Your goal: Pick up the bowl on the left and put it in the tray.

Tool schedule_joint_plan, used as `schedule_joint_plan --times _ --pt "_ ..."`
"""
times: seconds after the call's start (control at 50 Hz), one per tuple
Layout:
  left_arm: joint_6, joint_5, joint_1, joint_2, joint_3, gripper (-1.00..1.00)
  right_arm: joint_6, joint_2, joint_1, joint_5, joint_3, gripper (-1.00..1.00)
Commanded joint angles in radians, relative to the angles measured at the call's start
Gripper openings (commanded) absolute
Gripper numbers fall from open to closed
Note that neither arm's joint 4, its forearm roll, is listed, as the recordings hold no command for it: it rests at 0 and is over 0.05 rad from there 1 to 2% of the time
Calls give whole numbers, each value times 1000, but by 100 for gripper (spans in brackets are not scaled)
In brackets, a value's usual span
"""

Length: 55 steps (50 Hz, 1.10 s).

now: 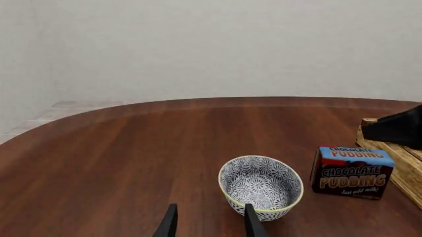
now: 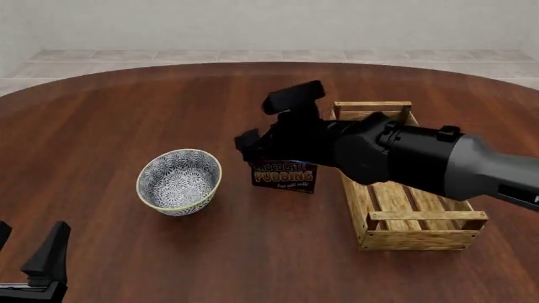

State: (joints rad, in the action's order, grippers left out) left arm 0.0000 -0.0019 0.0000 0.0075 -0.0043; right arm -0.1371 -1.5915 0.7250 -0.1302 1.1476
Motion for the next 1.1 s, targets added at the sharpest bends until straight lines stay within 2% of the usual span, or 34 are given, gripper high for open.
schedule_joint_plan --times 0.02,0.5,0.66,1.1 --pt "0 0 0 0 0 100 -19 -83 12 28 26 100" --pt "0 0 0 0 0 100 -75 -227 43 84 72 100" --pt "0 0 0 0 0 100 -79 -269 42 79 106 100" --pt "0 0 0 0 0 100 -137 -378 76 70 204 100"
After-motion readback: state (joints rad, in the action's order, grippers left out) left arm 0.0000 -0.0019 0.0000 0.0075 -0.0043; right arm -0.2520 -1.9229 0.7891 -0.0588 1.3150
